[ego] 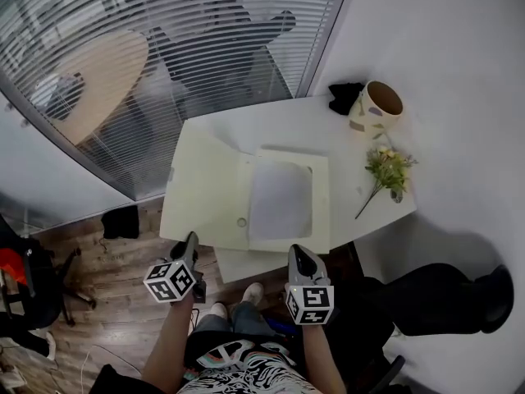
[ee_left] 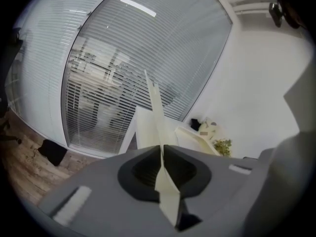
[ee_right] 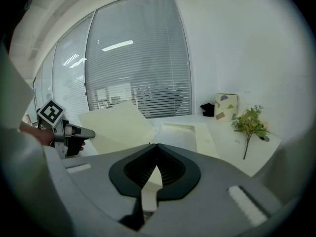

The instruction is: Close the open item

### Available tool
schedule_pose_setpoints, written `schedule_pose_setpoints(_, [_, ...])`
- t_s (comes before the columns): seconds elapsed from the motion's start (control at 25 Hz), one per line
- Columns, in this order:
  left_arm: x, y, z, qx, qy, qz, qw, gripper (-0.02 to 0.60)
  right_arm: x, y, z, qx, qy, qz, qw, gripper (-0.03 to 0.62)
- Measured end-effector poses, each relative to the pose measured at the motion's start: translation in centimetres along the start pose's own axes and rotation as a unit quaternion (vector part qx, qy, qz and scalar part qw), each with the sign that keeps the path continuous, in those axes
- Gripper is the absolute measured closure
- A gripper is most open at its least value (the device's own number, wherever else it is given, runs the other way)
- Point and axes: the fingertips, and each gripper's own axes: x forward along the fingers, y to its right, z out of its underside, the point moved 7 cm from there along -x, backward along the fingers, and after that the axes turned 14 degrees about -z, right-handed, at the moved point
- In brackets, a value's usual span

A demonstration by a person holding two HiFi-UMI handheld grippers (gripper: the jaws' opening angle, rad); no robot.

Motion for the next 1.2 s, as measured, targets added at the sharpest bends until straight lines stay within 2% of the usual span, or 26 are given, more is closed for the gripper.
schedule_pose_setpoints(0.56, [0.2,-0.2,-1.3,0.002,0.02,-0.023,0.9995,0.506,-0.3,2.5,0.3,-0.002,-0.002,0.008,1.0,0.595])
schedule_pose_setpoints(0.92, [0.1,0.0,-1.8,0.004,0.033,-0.031,0.999,0.508,-0.6,5.9,1.8,-0.013,-0.043,0.025,0.999,0.595])
schedule_pose_setpoints(1.2, [0.3,0.3,-2.6,0.011,0.04,-0.029,0.9987,0.509,-0.7,7.2,3.0,0.007,-0.06,0.028,0.998,0.595])
